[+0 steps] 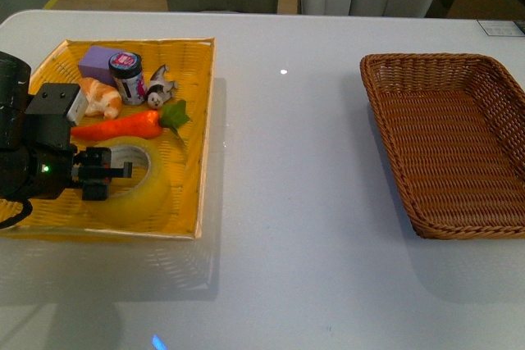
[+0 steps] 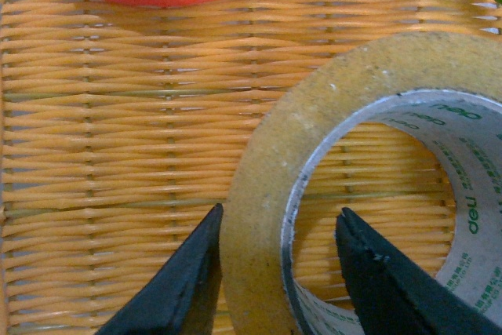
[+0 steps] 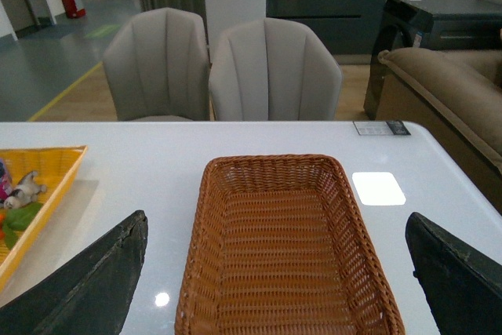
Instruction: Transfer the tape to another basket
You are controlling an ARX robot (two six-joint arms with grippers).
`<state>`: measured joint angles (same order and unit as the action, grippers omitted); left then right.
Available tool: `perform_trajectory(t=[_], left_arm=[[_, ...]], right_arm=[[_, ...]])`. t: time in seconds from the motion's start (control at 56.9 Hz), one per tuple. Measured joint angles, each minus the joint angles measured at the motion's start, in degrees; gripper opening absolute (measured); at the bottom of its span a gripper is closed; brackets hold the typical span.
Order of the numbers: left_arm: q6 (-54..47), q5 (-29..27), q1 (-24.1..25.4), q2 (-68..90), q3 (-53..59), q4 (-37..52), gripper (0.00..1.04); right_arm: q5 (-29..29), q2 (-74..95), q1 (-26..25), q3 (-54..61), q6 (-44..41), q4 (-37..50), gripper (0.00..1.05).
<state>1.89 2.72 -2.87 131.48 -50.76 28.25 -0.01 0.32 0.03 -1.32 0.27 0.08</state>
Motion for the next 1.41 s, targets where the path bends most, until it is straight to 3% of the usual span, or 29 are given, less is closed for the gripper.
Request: perform_trajectory(t=[0.176, 0.509, 0.65, 1.054, 1.405], left_arm=[[1.36, -0.66, 0.66, -1.11, 0.33, 0.2, 0.17], [5.35, 0.63, 2.29, -17.55, 4.92, 0.39, 0.16], [9.18, 1.38, 0.35, -26.62, 3.91, -3.65, 0.16], [16.06, 0.26, -17.31, -27.34, -12.98, -12.81, 0.16], [17.46, 0.35, -29.31, -24.2, -16.2, -15.78, 0.16]], right_arm=[[0.0, 0.0, 0.0, 0.0, 0.0, 0.0, 0.96], [0.0, 0.0, 0.0, 0.0, 0.0, 0.0, 0.96], [0.0, 0.0, 0.0, 0.0, 0.0, 0.0, 0.96], [0.0, 0.0, 0.0, 0.0, 0.0, 0.0, 0.96], [0.0, 0.0, 0.0, 0.0, 0.0, 0.0, 0.96]])
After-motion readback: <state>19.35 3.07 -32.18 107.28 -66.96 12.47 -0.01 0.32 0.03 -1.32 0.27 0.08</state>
